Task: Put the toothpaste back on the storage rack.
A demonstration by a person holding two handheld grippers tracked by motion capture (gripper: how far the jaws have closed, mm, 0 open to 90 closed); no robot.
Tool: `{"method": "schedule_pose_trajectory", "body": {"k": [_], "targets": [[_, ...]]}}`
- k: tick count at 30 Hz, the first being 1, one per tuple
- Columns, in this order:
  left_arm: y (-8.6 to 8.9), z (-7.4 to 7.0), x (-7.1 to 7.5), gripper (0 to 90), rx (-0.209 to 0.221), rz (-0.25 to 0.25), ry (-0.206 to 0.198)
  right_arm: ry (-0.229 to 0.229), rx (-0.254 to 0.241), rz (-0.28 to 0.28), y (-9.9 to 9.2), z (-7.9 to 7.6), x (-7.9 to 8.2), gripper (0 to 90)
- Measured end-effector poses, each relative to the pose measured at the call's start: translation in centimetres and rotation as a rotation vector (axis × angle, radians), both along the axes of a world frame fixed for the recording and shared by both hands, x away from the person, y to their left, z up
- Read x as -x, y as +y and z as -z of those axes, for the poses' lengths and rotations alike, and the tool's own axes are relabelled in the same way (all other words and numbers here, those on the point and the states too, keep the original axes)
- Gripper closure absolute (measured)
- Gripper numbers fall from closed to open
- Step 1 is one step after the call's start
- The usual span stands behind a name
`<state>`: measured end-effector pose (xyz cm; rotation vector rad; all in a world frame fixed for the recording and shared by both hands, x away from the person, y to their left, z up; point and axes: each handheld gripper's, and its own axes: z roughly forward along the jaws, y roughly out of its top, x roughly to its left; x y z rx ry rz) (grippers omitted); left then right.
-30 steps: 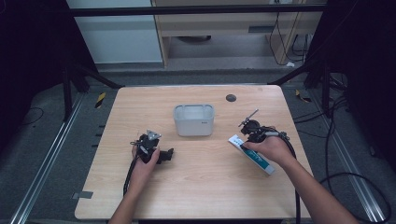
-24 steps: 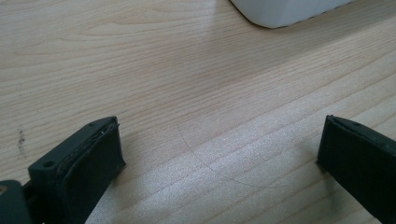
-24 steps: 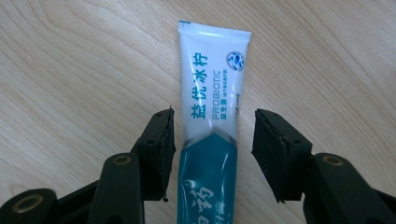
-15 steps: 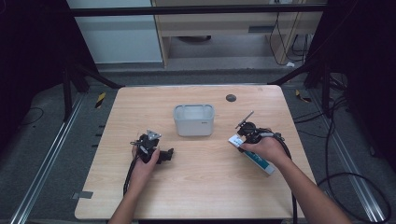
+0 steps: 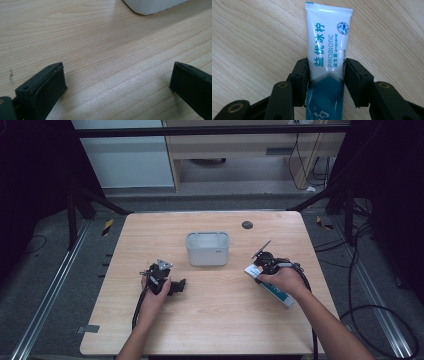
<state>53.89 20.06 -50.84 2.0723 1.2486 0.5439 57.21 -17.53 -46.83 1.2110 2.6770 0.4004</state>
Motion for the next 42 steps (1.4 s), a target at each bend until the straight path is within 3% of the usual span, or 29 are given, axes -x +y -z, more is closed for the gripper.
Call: {"method": "schedule_pose_trajectory", "body": {"k": [24,31,42], "targets": [[0.0,0.0,0.0,0.0,0.001,0.001,0.000,-0.033,0.028,-0.019,0.3,-0.4,0.6,68.8],[0.0,0.0,0.0,0.0,0.002,0.002,0.000,-0.045,0.003,-0.003,-0.1,-0.8,0.8,77.4],[0.0,0.0,0.0,0.0,0.002,0.002,0.000,-0.025,-0.043,0.012,-0.6,-1.7,1.1,79.4]]}}
